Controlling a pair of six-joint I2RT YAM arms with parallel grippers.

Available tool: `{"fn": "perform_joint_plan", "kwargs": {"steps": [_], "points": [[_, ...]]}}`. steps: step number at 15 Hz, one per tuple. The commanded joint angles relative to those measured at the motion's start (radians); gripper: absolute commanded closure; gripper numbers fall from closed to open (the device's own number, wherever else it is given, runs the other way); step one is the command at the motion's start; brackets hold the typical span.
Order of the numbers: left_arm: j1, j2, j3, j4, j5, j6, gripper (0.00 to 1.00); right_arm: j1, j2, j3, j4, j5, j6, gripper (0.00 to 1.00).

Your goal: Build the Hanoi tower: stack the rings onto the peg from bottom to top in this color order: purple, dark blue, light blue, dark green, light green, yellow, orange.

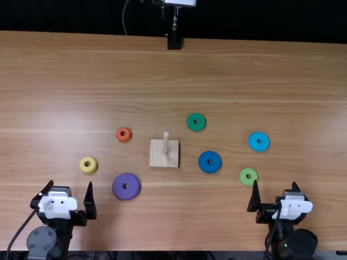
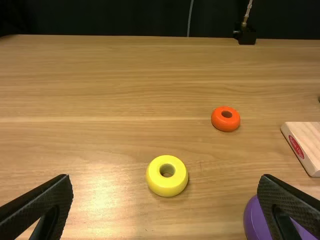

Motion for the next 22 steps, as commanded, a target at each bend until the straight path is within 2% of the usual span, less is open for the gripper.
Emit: {"fn": "perform_joint_plan", "kwargs": {"steps": [1,18,22], "points": [[0.004,-0.012,-0.105,-0.083,0.004,0.003,0.00,-0.007,-0.013,-0.066,-0.065,0.021,0.001,0.00],[0.007,-0.012,-0.105,-0.085,0.004,0.003,0.00,-0.007,-0.013,-0.066,-0.065,0.021,0.001,0.00],[-0.033,-0.012,-0.105,-0.059,0.008,0.003,0.00,-0.007,-0.013,-0.066,-0.065,0.021,0.001,0.00]]}}
